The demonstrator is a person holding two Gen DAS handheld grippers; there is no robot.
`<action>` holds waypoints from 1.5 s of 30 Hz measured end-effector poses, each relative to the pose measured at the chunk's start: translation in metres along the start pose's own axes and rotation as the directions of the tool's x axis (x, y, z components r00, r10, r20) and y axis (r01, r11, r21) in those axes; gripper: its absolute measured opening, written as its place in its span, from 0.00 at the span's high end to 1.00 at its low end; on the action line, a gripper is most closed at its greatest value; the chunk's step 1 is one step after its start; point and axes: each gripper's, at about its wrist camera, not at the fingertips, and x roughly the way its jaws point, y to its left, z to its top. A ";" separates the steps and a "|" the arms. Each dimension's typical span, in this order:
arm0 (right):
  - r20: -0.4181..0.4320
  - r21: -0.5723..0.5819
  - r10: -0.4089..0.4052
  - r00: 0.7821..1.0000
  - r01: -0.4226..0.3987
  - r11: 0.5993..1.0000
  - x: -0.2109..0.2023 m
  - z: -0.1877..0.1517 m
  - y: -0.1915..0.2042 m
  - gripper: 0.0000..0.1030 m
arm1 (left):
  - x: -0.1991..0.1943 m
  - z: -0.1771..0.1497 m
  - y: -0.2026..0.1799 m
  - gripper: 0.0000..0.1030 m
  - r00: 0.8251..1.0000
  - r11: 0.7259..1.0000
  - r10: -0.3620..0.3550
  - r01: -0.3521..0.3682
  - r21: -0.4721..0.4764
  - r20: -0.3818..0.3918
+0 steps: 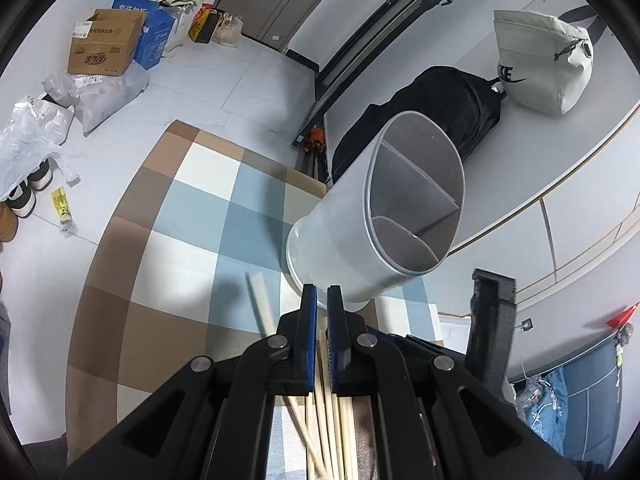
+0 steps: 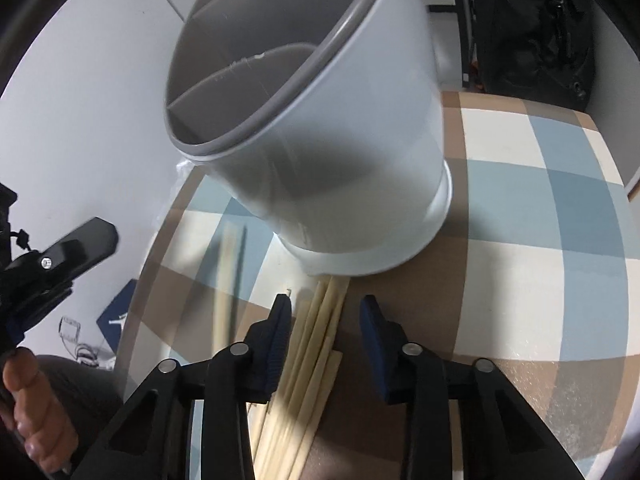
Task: Organize utensils
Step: 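Lift the stick with the left tool while the right tool grasps another stick, then raise both held sticks up over the white utensil holder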
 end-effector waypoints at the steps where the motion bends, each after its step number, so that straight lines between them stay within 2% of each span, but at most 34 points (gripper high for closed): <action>1: -0.008 -0.019 -0.032 0.999 0.032 0.999 0.001 0.000 0.003 0.77 | 0.000 0.000 0.000 0.99 1.000 1.000 0.003 -0.003 0.004 -0.001; 3: -0.019 -0.044 -0.051 0.999 0.050 0.998 0.004 0.001 0.009 0.86 | 0.000 0.001 0.002 0.99 1.000 1.000 0.006 -0.006 -0.002 -0.005; 7: -0.017 -0.114 -0.110 0.994 0.107 0.988 0.005 0.001 0.023 0.94 | 0.003 0.002 0.010 0.99 0.999 0.999 0.030 -0.031 -0.032 -0.032; 11: -0.024 -0.107 -0.106 0.994 0.103 0.989 0.005 0.000 0.024 0.94 | 0.008 0.001 0.021 0.99 0.993 0.993 0.102 -0.105 -0.061 -0.056; 13: -0.025 -0.072 -0.080 0.996 0.078 0.994 0.002 -0.001 0.018 0.94 | 0.011 0.001 0.025 0.96 0.989 0.989 0.130 -0.135 -0.064 -0.073; 14: -0.019 -0.045 -0.058 0.998 0.058 0.997 0.000 -0.001 0.014 0.95 | 0.012 0.000 0.026 0.88 0.988 0.988 0.132 -0.138 -0.064 -0.080; 15: -0.004 -0.018 -0.028 1.000 0.028 0.999 -0.004 -0.001 0.010 0.95 | 0.015 -0.001 0.027 0.77 0.986 0.987 0.143 -0.149 -0.064 -0.092; 17: 0.024 0.010 0.001 1.000 -0.001 1.000 -0.013 -0.002 0.006 0.95 | 0.019 -0.004 0.028 0.63 0.982 0.984 0.162 -0.169 -0.063 -0.101; 24: 0.141 0.061 0.057 0.988 -0.066 0.996 -0.044 -0.010 -0.006 0.95 | 0.038 -0.008 0.025 0.62 0.964 0.972 0.220 -0.229 -0.045 -0.152; 30: 0.283 0.107 0.085 0.955 -0.119 0.987 -0.075 -0.014 -0.019 0.96 | 0.054 -0.014 0.018 0.62 0.937 0.954 0.293 -0.299 -0.006 -0.190; 33: 0.347 0.118 0.091 0.934 -0.140 0.983 -0.093 -0.016 -0.027 0.96 | 0.055 -0.013 0.016 0.62 0.925 0.938 0.343 -0.347 0.002 -0.166; 36: 0.401 0.130 0.104 0.910 -0.169 0.977 -0.119 -0.020 -0.045 0.96 | 0.059 -0.014 0.010 0.62 0.902 0.912 0.411 -0.408 0.051 -0.133; 40: 0.436 0.122 0.114 0.893 -0.184 0.975 -0.130 -0.016 -0.051 0.96 | 0.064 -0.017 0.003 0.63 0.885 0.888 0.458 -0.449 0.100 -0.090; 41: 0.445 0.117 0.116 0.888 -0.186 0.976 -0.131 -0.015 -0.052 0.96 | 0.064 -0.018 0.003 0.69 0.882 0.885 0.463 -0.454 0.104 -0.083; 42: 0.451 0.112 0.118 0.885 -0.188 0.976 -0.134 -0.014 -0.052 0.96 | 0.064 -0.018 0.003 0.89 0.879 0.881 0.470 -0.460 0.111 -0.081; 43: 0.459 0.104 0.119 0.880 -0.186 0.977 -0.138 -0.014 -0.053 0.96 | 0.066 -0.019 0.003 0.98 0.877 0.880 0.472 -0.461 0.120 -0.089; 45: 0.471 0.089 0.119 0.874 -0.181 0.979 -0.145 -0.013 -0.054 0.96 | 0.065 -0.018 0.004 0.99 0.885 0.888 0.456 -0.447 0.107 -0.092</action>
